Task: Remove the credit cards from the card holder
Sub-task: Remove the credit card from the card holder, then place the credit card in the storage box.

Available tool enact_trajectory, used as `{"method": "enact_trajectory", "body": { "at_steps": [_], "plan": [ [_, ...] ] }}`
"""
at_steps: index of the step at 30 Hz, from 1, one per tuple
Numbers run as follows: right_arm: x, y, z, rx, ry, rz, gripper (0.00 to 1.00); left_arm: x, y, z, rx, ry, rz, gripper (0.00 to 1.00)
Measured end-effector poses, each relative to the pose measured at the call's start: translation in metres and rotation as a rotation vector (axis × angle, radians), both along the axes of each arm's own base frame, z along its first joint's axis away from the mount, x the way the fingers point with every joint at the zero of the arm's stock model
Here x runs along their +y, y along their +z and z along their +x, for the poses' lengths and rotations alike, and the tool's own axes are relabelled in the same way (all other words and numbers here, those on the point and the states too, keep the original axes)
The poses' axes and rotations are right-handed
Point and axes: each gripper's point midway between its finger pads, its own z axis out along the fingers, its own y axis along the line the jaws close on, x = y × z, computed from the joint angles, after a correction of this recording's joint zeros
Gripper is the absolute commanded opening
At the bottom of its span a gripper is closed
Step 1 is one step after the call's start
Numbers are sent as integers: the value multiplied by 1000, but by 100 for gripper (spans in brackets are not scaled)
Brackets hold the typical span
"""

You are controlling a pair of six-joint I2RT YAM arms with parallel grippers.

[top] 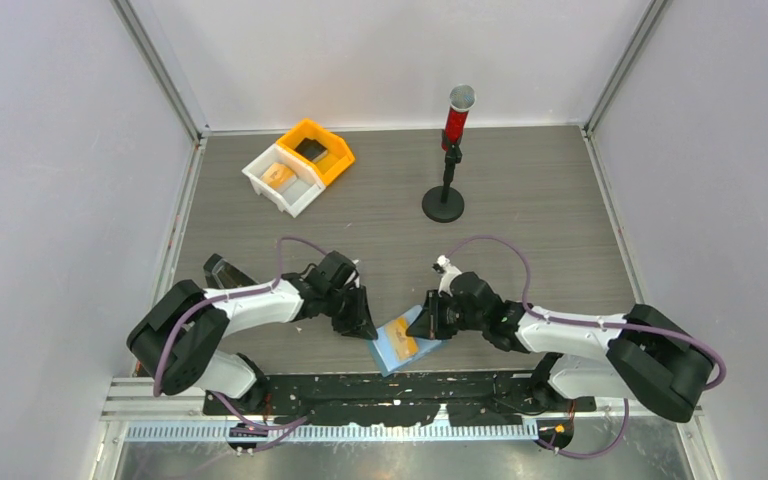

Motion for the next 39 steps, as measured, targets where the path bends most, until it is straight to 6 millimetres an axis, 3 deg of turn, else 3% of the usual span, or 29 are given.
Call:
{"method": "enact_trajectory", "body": {
  "at_steps": [9,16,22,26,34,39],
  "plan": [
    [-22,22,12,-44,-111,-5,5,-3,10,14,-55,-15,26,24],
    [-31,32,14,-49,-171,-1,5,-17,44,33,-129,-36,-8,36],
    [-31,49,19,-78,-213,53,5,-18,79,32,-197,-28,-77,46],
    [-28,74,27,-116,-261,141,5,-20,105,29,-234,-10,-162,50],
    [-32,144,44,-211,-394,392,5,-32,144,21,-255,15,-343,52],
    [-37,166,46,-221,-441,498,5,-42,161,23,-254,23,-427,51]
  ]
}}
